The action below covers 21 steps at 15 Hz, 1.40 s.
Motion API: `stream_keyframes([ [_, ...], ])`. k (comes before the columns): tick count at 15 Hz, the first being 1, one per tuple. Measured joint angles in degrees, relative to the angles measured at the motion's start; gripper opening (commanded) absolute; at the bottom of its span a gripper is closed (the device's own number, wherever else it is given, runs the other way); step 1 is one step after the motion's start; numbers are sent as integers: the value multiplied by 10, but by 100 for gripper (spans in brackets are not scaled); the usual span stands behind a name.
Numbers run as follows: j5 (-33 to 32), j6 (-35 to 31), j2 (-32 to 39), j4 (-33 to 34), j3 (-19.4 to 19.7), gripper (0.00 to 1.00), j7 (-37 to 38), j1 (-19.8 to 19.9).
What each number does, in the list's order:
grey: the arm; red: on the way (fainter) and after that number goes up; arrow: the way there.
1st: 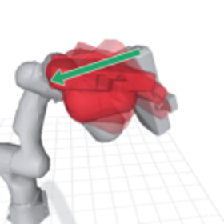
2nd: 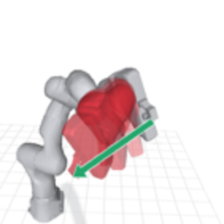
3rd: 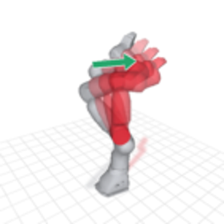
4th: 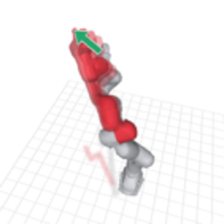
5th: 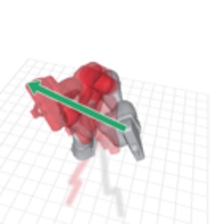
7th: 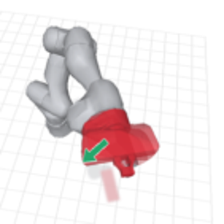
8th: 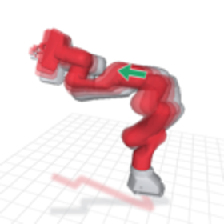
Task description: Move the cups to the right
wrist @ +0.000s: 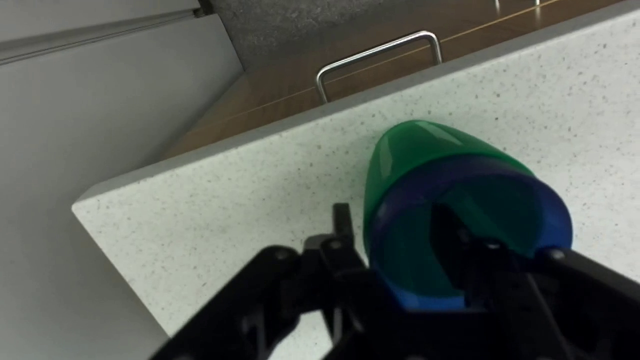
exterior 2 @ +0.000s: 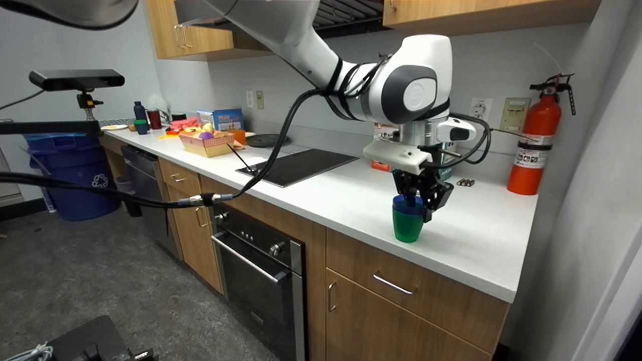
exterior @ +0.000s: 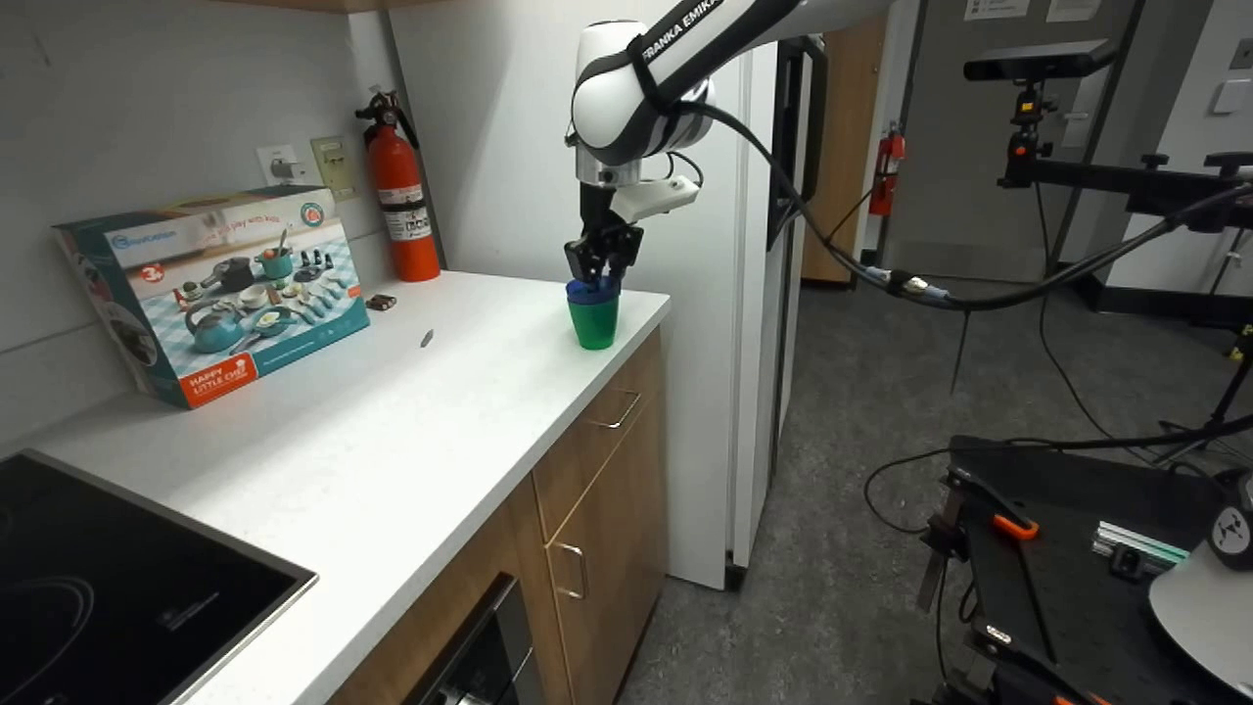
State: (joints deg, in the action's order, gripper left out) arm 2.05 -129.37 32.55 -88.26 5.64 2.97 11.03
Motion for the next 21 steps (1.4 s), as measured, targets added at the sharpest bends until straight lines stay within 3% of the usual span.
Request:
stream_keyframes([
  [2, 0, 0, -1, 1, 0, 93, 4, -1],
  [4, 0, 2, -2, 3, 0, 100, 6, -1],
  [11, 0, 44, -30, 26, -2, 100, 6, -13],
  [21, -4, 98, -73, 45, -35, 100, -15, -67],
])
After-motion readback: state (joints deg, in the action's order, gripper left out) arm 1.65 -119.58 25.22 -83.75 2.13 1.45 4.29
